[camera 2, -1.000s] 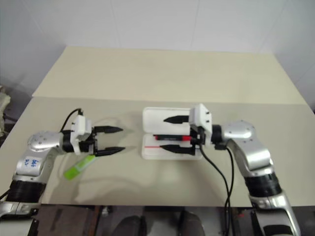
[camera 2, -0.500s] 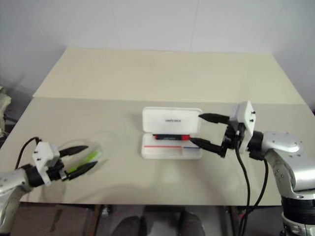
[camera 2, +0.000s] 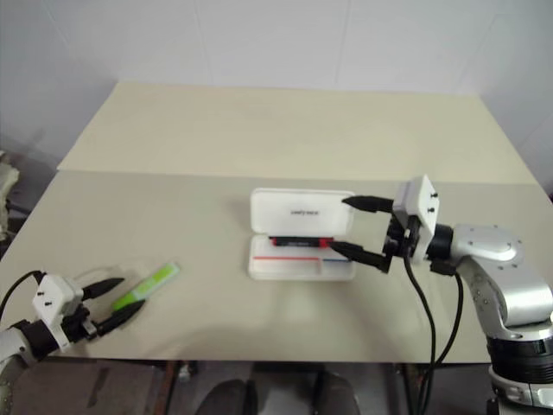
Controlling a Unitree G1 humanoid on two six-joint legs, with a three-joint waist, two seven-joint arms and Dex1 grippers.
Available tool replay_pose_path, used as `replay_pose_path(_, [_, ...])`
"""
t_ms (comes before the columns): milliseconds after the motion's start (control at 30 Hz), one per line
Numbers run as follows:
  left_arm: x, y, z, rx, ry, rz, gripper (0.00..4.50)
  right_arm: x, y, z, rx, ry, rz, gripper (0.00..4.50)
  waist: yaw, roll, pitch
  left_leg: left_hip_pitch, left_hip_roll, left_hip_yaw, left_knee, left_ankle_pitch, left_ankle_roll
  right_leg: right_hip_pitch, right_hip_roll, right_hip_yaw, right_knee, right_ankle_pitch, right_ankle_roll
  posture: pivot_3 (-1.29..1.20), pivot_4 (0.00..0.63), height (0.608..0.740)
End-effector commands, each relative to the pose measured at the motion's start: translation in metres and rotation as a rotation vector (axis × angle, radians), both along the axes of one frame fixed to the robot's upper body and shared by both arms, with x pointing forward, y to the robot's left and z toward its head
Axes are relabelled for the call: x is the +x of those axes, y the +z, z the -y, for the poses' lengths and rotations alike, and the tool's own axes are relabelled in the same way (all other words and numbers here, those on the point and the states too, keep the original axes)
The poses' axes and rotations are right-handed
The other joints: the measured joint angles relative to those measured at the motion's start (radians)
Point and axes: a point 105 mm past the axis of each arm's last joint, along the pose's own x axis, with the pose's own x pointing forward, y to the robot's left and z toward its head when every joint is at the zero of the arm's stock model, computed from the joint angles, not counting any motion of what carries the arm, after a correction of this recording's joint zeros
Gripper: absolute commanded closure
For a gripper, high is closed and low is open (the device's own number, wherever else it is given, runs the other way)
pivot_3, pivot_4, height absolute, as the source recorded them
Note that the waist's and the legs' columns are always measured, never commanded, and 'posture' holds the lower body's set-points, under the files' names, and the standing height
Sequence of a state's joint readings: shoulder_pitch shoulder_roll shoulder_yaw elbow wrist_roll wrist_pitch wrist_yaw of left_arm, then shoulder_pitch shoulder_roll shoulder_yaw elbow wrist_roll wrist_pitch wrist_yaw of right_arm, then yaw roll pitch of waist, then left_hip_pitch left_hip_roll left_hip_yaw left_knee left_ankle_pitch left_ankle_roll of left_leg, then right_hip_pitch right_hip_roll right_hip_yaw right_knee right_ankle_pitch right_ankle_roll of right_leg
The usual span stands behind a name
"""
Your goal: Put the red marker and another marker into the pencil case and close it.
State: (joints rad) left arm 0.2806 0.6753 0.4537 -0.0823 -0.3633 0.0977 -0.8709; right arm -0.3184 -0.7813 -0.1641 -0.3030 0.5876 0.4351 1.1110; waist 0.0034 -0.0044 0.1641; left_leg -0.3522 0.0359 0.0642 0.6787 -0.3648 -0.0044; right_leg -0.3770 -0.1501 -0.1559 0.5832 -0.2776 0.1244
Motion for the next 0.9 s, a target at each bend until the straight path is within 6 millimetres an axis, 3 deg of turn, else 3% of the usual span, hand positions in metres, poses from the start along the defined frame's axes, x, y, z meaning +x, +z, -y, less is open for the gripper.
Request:
replay_pose_path(33, [0.003,-0.004,-0.002,0.006,0.004,0.008,0.88,-0.023,0.009,-0.011,-0.043,0.142,0.055,0.04,-0.001,0.000,0.000,0.000,0.000,0.000,0.000,0.000,0.000,0.000,0.000,0.000,0.000,0.000,0.000,0.00,0.150,0.740])
replay_pose_path(167, [0.009,-0.014,-0.003,-0.006,0.009,-0.007,0.88,-0.040,0.004,-0.019,-0.080,0.248,0.045,0.04,0.005,0.001,0.000,0.001,0.000,0.000,0.000,0.000,0.000,0.000,0.000,0.000,0.000,0.000,0.000,0.00,0.150,0.740])
replay_pose_path(367, [0.015,-0.020,-0.001,-0.019,-0.009,-0.018,0.88,-0.039,0.013,-0.012,-0.055,0.246,0.062,0.04,0.022,0.001,0.000,0.002,0.001,0.000,0.002,0.001,0.000,0.002,0.000,0.001,0.000,0.001,-0.001,0.00,0.150,0.740])
replay_pose_path(633, [0.017,-0.026,0.004,-0.044,-0.028,-0.046,0.88,-0.052,0.014,-0.014,-0.049,0.317,0.038,0.04,0.025,0.006,-0.003,0.002,0.002,0.000,0.001,0.002,-0.001,0.002,0.000,0.000,0.000,0.001,-0.002,0.00,0.150,0.740])
replay_pose_path(767, [0.015,-0.030,0.006,-0.055,-0.030,-0.065,1.78,-0.051,0.011,-0.017,-0.069,0.327,0.041,0.00,0.025,0.007,-0.004,0.002,0.002,0.000,0.001,0.002,-0.001,0.002,0.000,0.000,0.000,0.001,-0.002,0.00,0.150,0.740])
replay_pose_path(900, [0.015,-0.032,0.010,-0.052,-0.044,-0.074,3.09,-0.047,0.013,-0.018,-0.065,0.319,0.053,0.00,0.027,0.009,-0.005,0.002,0.002,0.000,0.001,0.003,-0.001,0.002,0.000,0.000,0.000,0.002,-0.003,0.00,0.150,0.740])
